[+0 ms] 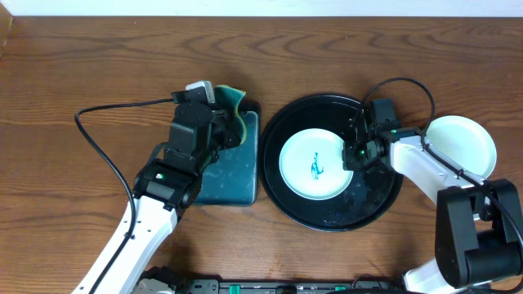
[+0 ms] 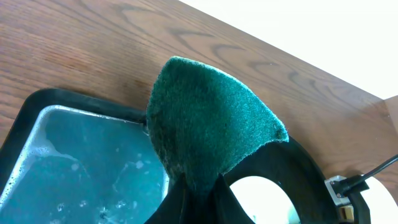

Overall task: Clean dirty plates on tray and stack at the side
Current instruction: 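Carry the sponge from the water tray onto the white plate, left gripper, then scrub the blue marks on the white plate with the left gripper's sponge, then keep scrubbing the white plate with the sponge while right gripper holds it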

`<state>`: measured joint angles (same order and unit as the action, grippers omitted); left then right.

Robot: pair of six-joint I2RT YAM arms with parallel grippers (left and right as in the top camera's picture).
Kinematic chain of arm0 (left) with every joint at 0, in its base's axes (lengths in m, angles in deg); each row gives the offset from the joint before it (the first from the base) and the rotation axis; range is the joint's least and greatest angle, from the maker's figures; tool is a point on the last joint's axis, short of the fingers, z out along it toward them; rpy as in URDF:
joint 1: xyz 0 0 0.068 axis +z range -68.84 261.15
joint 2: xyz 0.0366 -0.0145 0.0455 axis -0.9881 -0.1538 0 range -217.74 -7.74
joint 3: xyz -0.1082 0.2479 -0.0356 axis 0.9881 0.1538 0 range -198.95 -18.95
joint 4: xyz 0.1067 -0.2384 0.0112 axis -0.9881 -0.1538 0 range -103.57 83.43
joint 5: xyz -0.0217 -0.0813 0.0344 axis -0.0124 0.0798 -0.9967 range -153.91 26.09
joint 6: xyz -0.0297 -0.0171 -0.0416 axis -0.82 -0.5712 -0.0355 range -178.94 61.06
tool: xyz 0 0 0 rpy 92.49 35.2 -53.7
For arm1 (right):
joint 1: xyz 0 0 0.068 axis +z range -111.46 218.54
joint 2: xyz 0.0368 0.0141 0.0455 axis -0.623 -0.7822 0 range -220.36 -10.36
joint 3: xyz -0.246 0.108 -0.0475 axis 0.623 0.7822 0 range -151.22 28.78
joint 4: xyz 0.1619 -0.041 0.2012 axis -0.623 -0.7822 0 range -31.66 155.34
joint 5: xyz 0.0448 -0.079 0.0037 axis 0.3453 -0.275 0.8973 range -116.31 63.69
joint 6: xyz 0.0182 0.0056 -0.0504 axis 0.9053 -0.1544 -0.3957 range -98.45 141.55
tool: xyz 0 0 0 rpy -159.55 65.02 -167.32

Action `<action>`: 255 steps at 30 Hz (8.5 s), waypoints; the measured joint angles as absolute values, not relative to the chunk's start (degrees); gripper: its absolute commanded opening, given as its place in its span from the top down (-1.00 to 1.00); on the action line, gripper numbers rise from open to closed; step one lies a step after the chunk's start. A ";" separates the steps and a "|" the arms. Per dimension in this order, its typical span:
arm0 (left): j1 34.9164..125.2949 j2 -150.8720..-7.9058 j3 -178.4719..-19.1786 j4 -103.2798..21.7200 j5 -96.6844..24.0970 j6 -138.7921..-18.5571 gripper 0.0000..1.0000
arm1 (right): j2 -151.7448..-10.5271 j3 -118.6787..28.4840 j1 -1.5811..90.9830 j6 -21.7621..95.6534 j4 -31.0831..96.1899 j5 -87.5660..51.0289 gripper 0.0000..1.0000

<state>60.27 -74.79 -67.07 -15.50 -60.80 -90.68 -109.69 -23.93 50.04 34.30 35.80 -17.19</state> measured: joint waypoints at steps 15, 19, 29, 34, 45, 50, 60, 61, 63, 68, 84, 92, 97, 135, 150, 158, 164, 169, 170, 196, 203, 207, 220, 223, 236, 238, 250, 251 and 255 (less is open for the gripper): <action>60.27 -74.79 -67.07 -15.50 -60.80 -90.68 0.85 | -109.69 -23.93 50.04 34.30 35.80 -17.19 0.95; 60.27 -74.79 -67.07 -15.50 -60.80 -90.68 0.85 | -109.69 -23.93 50.04 34.30 35.80 -17.19 0.95; 60.27 -74.79 -67.07 -15.52 -60.82 -90.68 0.85 | -109.69 -23.93 50.04 34.30 35.80 -17.19 0.96; 60.27 -74.79 -67.07 -15.50 -60.80 -90.66 0.85 | -109.69 -23.93 50.04 34.30 35.80 -17.19 0.95; 60.27 -74.79 -67.07 -15.50 -60.80 -90.68 0.85 | -109.69 -23.93 50.04 34.30 35.80 -17.19 0.96; 60.27 -74.79 -67.07 -15.50 -60.80 -90.68 0.85 | -109.69 -23.93 50.04 34.30 35.80 -17.19 0.95; 60.27 -74.79 -67.07 -15.50 -60.80 -90.66 0.85 | -109.69 -23.93 50.04 34.30 35.80 -17.19 0.95; 60.27 -74.79 -67.07 -15.50 -60.80 -90.68 0.85 | -109.69 -23.93 50.04 34.30 35.80 -17.19 0.95; 60.27 -74.79 -67.07 -15.52 -60.80 -90.66 0.85 | -109.69 -23.93 50.04 34.30 35.80 -17.19 0.95; 60.27 -74.96 -67.07 -17.25 -60.86 -89.07 0.85 | -109.69 -23.93 50.04 34.30 35.80 -17.19 0.95; 60.27 -90.24 -66.37 -21.88 -62.41 -87.01 0.85 | -109.69 -23.93 50.04 34.30 35.80 -17.16 0.96; 60.27 -90.13 -68.14 -31.41 -62.61 -84.08 0.85 | -109.69 -23.93 50.04 34.30 35.80 -17.16 0.95; 59.83 -90.13 -73.91 -34.67 -62.61 -82.82 0.85 | -109.69 -23.93 50.04 34.30 35.82 -17.16 0.95; 36.69 -116.73 -77.62 -3.42 -50.74 -92.17 0.85 | -109.69 -23.93 50.04 34.30 35.82 -17.14 0.95; 38.89 -117.41 -81.14 -12.18 -61.74 -89.31 0.85 | -109.69 -23.91 50.04 34.30 35.82 -16.95 0.96; 39.86 -117.34 -80.95 -11.22 -58.96 -88.59 0.85 | -109.69 -23.91 50.04 34.30 35.82 -16.82 0.96; 38.15 -117.61 -80.42 -9.19 -57.76 -88.72 0.85 | -109.69 -23.91 50.04 34.30 35.82 -16.79 0.96; 35.75 -117.69 -80.42 -8.86 -58.26 -90.07 0.85 | -109.69 -23.93 50.04 34.30 35.84 -16.84 0.96; 35.38 -117.69 -80.42 -8.81 -58.06 -90.31 0.85 | -109.69 -23.91 50.04 34.30 35.84 -16.84 0.96; 31.14 -117.85 -80.51 -8.38 -66.24 -91.78 0.85 | -109.69 -23.91 50.04 34.30 35.91 -16.86 0.95; 34.76 -118.55 -80.25 -5.91 -74.17 -91.97 0.85 | -109.69 -23.91 50.04 34.30 35.89 -16.71 0.95; 36.69 -118.52 -80.25 -5.82 -72.69 -91.95 0.85 | -109.71 -23.89 50.07 34.32 35.93 -16.18 0.95; 39.31 -118.44 -80.27 -5.86 -55.40 -91.91 0.85 | -109.71 -23.86 50.09 34.32 36.06 -15.85 0.95; 37.58 -118.44 -80.27 -6.08 -52.49 -91.91 0.85 | -109.71 -23.86 50.09 34.32 36.11 -15.98 0.95; 31.90 -118.44 -80.55 -7.81 -50.59 -89.75 0.84 | -109.71 -23.86 50.07 34.32 36.11 -16.12 0.95; 32.16 -118.41 -80.55 -7.81 -51.44 -89.31 0.85 | -109.71 -23.86 50.07 34.32 36.11 -16.12 0.95; 42.59 -118.41 -80.51 -6.17 -57.23 -88.89 0.84 | -109.71 -23.86 50.09 34.32 36.11 -15.90 0.95; 43.31 -118.37 -80.51 -6.28 -57.10 -88.87 0.84 | -109.74 -23.86 50.09 34.32 36.11 -15.81 0.96; 44.73 -118.26 -80.55 -7.37 -55.68 -88.96 0.84 | -109.74 -23.86 50.09 34.32 36.11 -15.77 0.95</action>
